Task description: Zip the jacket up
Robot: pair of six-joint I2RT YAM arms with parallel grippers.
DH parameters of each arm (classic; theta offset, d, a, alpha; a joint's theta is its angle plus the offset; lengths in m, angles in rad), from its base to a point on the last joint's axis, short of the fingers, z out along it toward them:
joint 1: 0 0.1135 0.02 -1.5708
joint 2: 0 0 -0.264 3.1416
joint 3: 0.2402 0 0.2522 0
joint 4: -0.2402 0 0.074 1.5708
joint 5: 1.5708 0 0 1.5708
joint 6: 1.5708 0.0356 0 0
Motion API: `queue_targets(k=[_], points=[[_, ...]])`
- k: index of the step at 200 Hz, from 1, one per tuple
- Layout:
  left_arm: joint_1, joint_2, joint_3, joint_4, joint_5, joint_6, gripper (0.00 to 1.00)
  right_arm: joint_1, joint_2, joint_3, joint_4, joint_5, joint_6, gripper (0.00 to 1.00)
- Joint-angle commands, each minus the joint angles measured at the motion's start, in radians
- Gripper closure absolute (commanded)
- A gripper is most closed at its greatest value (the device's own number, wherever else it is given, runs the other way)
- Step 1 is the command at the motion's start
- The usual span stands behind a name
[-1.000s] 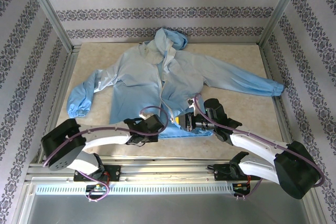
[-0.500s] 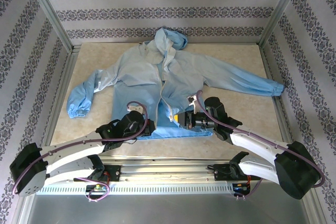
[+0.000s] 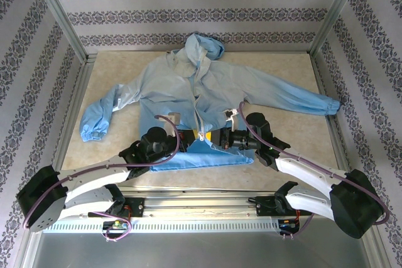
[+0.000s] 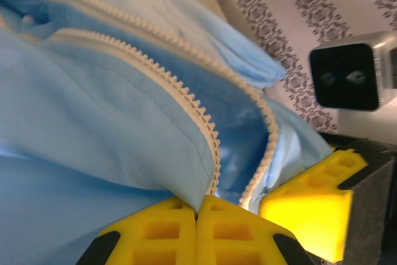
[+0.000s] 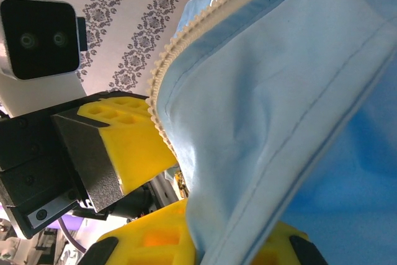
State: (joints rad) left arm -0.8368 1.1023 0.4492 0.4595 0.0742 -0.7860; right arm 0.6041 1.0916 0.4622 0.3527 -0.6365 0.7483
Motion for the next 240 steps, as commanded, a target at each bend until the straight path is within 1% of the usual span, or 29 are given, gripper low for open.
queue_targets(k=[1,23,42,65,113,165,240], points=[[0.014,-0.014,-0.027,0.175,0.007,0.057,1.0,-0.004,-0.028,0.009,0.043,-0.017,0.026,1.0],[0.017,-0.022,-0.059,0.233,0.007,0.059,1.0,-0.006,-0.028,0.005,0.045,-0.018,0.048,1.0],[0.017,-0.024,-0.094,0.296,0.003,0.049,1.0,-0.008,-0.005,0.015,0.059,-0.048,0.078,1.0],[0.018,-0.022,-0.133,0.392,-0.003,0.035,1.0,-0.008,0.028,0.017,0.119,-0.084,0.115,1.0],[0.018,-0.016,-0.148,0.465,-0.015,0.023,1.0,-0.007,0.037,0.017,0.149,-0.084,0.112,1.0],[0.019,-0.005,-0.153,0.502,-0.013,-0.003,1.0,-0.006,0.036,0.007,0.185,-0.081,0.119,1.0],[0.045,-0.015,-0.17,0.482,-0.021,-0.079,1.0,-0.003,0.03,-0.008,0.211,-0.086,0.121,1.0]])
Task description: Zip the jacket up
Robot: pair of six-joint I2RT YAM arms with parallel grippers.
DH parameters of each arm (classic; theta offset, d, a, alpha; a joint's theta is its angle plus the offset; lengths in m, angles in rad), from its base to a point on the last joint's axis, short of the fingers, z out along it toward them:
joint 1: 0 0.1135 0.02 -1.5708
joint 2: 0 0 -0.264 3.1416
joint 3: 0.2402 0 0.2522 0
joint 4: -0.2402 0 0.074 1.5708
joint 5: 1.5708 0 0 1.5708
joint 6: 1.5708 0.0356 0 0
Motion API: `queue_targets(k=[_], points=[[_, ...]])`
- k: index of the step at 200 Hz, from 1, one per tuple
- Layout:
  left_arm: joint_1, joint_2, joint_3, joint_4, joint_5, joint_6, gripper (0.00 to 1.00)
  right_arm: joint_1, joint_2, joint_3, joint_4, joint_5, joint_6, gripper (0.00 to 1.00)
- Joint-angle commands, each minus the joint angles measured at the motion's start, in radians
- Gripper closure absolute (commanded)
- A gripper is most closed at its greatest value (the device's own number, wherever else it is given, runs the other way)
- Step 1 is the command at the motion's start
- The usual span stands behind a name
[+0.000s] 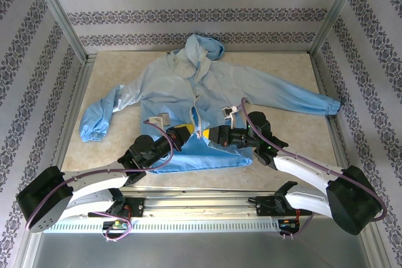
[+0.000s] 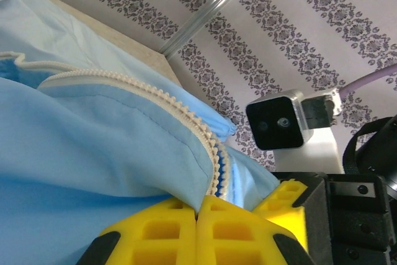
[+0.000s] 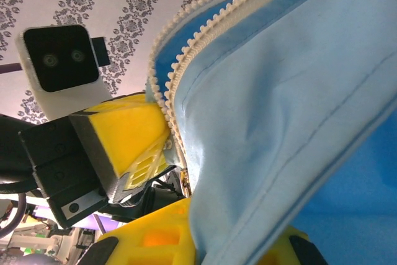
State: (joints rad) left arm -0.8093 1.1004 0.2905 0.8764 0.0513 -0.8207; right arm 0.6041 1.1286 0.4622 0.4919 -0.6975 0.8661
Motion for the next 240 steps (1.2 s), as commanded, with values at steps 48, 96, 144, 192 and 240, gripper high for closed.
queue_targets(k=[48,96,144,192,240], points=[[0.025,0.025,-0.007,0.12,0.035,-0.085,1.0,0.003,0.003,-0.005,0.083,-0.028,-0.001,1.0],[0.027,0.072,-0.007,0.202,0.062,-0.118,1.0,0.01,0.008,-0.004,0.087,-0.025,-0.001,1.0],[0.029,0.082,-0.01,0.238,0.07,-0.13,1.0,0.009,0.014,-0.007,0.088,-0.019,-0.005,1.0],[0.036,0.07,-0.028,0.239,0.062,-0.146,1.0,0.009,0.017,-0.005,0.093,-0.017,-0.005,1.0],[0.042,0.062,-0.042,0.259,0.061,-0.162,1.0,0.008,0.016,-0.011,0.098,-0.016,0.0,1.0]])
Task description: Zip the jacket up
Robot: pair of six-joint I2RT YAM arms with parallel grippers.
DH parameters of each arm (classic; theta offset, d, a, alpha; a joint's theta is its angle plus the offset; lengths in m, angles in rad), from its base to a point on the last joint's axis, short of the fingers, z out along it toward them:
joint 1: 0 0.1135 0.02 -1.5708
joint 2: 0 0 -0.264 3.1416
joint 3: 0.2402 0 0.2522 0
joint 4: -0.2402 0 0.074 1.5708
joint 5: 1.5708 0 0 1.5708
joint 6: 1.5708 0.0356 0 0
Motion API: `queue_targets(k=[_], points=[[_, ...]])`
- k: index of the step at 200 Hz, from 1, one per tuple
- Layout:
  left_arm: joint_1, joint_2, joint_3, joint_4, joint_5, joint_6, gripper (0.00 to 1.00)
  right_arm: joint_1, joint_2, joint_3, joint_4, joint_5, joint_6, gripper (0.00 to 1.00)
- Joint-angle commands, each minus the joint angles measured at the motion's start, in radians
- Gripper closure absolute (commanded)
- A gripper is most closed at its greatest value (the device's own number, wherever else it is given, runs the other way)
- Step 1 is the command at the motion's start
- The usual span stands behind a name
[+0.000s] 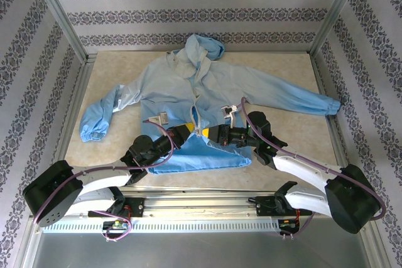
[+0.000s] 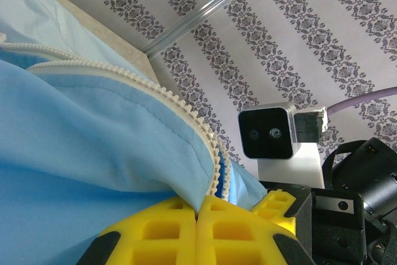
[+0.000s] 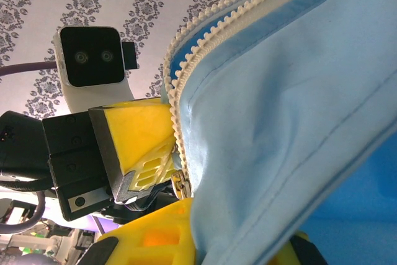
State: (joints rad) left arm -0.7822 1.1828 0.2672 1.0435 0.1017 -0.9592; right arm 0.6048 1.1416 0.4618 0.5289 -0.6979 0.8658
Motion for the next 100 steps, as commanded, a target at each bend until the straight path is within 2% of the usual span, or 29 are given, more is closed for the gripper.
queue_targets(k=[1,100], points=[[0.015,-0.021,-0.019,0.094,0.011,-0.024,1.0,0.007,0.003,-0.01,0.062,-0.015,0.0,1.0],[0.02,-0.028,-0.025,0.102,0.028,-0.039,1.0,0.016,0.005,-0.012,0.068,-0.011,0.001,1.0]])
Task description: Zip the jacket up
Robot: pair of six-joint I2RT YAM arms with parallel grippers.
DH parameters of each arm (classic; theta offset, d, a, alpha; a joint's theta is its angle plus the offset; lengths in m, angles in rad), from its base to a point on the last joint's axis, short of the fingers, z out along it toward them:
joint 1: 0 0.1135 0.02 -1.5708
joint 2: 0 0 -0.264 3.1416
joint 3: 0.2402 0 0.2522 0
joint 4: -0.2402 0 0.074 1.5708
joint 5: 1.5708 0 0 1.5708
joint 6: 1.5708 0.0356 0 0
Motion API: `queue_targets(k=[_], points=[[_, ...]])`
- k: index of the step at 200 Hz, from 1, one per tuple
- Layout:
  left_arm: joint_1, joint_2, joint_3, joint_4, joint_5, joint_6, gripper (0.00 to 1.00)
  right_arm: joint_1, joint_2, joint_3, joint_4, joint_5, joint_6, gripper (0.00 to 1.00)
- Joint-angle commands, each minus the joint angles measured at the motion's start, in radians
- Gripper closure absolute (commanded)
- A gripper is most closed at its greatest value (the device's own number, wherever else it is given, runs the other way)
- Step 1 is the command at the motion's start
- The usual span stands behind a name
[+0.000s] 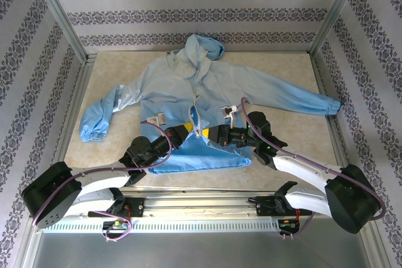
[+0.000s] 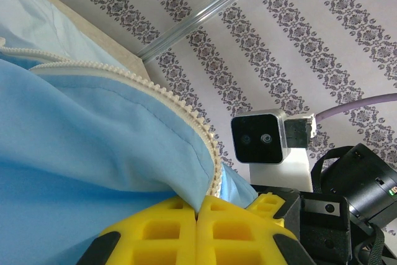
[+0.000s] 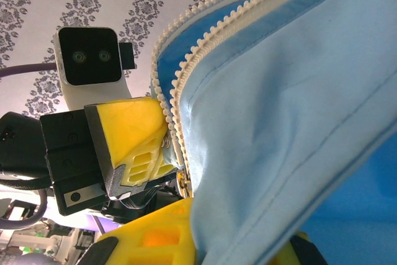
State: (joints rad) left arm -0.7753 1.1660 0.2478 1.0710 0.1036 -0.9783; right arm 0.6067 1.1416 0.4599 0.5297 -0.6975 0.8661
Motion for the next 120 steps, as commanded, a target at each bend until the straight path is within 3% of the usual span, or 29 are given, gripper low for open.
queue_targets(k=[1,120], points=[[0.013,-0.011,-0.005,0.075,0.027,-0.02,1.0,0.013,0.005,-0.01,0.067,-0.012,0.001,1.0],[0.016,0.023,-0.01,0.117,0.034,-0.04,1.0,0.022,0.01,-0.003,0.072,-0.011,0.0,1.0]])
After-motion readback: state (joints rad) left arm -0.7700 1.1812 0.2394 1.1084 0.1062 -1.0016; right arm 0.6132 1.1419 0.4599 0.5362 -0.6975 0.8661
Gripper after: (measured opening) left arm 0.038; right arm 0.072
